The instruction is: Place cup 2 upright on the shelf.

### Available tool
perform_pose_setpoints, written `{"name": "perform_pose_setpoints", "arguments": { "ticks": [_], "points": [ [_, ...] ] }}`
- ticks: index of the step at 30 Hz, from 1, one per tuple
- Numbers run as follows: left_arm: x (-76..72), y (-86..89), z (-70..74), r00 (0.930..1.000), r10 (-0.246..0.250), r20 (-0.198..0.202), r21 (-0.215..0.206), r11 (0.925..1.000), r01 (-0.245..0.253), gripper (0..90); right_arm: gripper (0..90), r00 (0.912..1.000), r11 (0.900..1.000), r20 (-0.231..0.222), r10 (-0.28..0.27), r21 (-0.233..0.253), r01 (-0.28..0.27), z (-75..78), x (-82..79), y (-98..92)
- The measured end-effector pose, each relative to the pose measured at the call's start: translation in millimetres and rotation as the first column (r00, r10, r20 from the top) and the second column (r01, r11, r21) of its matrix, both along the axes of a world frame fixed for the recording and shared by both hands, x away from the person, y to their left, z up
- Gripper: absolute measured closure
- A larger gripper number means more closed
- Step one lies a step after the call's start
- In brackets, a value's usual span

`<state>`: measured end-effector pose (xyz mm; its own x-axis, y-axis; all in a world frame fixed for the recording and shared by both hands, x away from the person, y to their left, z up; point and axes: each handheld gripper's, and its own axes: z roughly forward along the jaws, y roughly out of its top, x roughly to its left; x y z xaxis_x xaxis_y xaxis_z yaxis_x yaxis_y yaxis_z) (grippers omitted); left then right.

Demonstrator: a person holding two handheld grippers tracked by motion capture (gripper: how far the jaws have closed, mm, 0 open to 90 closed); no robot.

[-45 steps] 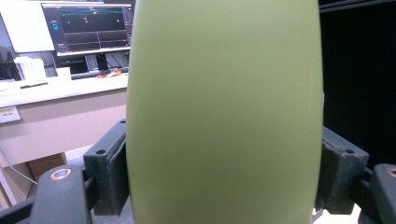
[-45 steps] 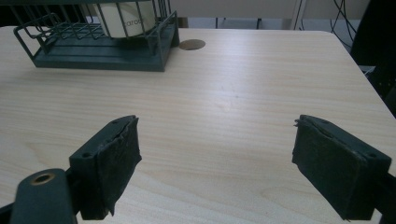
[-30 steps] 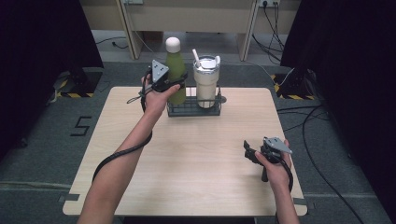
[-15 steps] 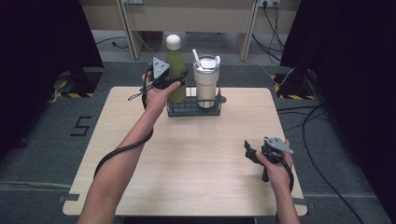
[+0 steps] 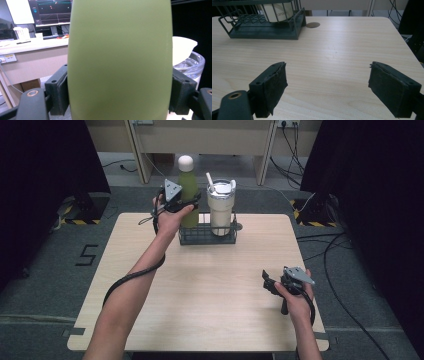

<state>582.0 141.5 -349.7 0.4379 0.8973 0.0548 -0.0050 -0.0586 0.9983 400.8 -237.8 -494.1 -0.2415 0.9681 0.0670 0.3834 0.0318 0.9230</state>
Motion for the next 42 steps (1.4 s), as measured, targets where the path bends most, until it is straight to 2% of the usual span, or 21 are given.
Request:
{"name": "perform_pose_setpoints", "arguments": {
  "ticks": [18, 28, 42],
  "points": [
    [15.0, -3.4, -4.8, 0.9996, 0.014, -0.026, 0.008, 0.9999, -0.014, 21.2, 15.0, 0.9999, 1.0, -0.005, -0.01, 0.009, 0.01, -0.5, -1.7, -1.5],
    [23.8, -4.4, -6.4, 0.9989, 0.028, -0.039, -0.005, 0.9996, -0.028, 21.2, 15.0, 1.0, 1.0, -0.002, -0.003, 0.0, 0.003, -1.6, -1.4, -1.4],
    [33.2, -5.9, -12.9, 0.9973, 0.042, -0.06, 0.006, 0.9991, -0.041, 21.2, 15.0, 1.0, 1.0, -0.003, -0.002, 0.0, 0.002, -2.1, -1.2, -1.6]
  ]
}}
